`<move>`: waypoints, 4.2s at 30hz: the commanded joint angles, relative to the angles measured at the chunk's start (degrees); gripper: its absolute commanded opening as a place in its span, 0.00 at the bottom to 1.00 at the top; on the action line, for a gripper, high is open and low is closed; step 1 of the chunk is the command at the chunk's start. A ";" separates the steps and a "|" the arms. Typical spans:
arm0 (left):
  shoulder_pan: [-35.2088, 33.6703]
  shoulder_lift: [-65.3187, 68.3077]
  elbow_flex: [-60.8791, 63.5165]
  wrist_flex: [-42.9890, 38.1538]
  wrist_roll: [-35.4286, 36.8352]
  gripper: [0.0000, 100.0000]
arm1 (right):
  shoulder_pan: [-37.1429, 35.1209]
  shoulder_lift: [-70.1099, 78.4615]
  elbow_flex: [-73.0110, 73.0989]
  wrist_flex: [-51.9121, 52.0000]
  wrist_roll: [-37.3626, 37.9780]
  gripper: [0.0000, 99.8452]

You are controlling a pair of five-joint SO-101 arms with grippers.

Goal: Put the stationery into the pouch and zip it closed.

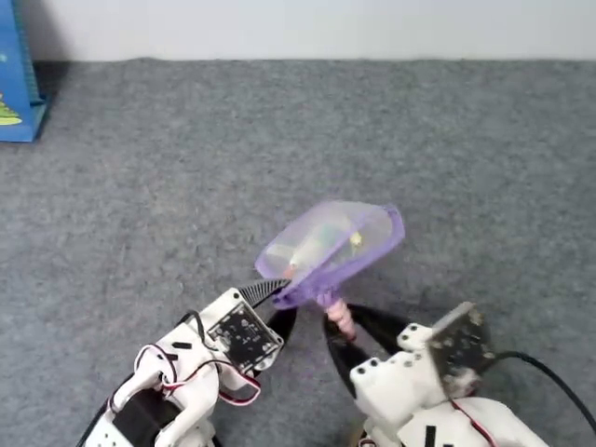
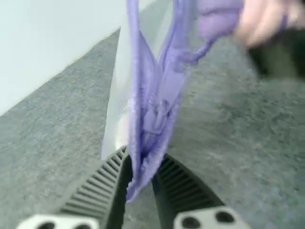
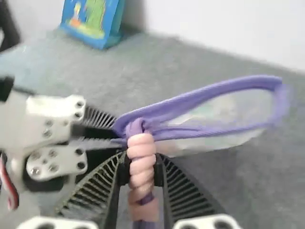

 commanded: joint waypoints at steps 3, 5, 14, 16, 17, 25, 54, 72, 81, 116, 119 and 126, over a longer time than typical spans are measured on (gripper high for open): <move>-3.16 -0.09 -0.31 -0.62 0.62 0.01 | 9.71 0.31 -3.60 -7.16 0.18 0.01; -3.34 -0.09 -0.48 0.97 0.62 0.01 | 13.05 0.40 -3.60 -9.54 -1.41 0.01; -3.60 -0.09 -0.57 1.58 0.62 0.01 | 27.65 0.40 6.77 -24.92 -2.46 0.01; -3.60 -0.09 -0.57 1.58 0.62 0.01 | 31.60 0.40 10.99 -30.81 -2.20 0.01; -3.60 -0.09 -0.57 1.58 0.62 0.01 | 33.45 0.48 12.92 -33.63 -2.20 0.01; -3.60 -0.09 -0.57 1.67 0.62 0.01 | 44.35 0.92 22.68 -49.10 -1.93 0.01; -6.42 -0.09 -10.77 10.11 15.56 0.33 | 41.98 0.40 30.59 -44.53 1.93 0.01; -28.57 -0.09 -15.69 17.58 17.32 0.38 | 26.86 0.40 47.03 -45.41 1.05 0.01; -32.00 -0.09 -8.66 16.00 17.23 0.38 | 14.64 0.40 44.48 -45.05 -2.99 0.01; -28.75 -0.09 2.07 10.64 9.58 0.02 | 29.67 0.40 38.51 -17.89 -2.99 0.01; -28.75 -0.09 2.24 11.78 9.32 0.01 | 29.58 0.40 40.97 -17.89 -2.99 0.01; -28.75 -0.09 5.49 11.43 9.14 0.01 | 29.58 0.40 46.86 -17.89 -2.99 0.01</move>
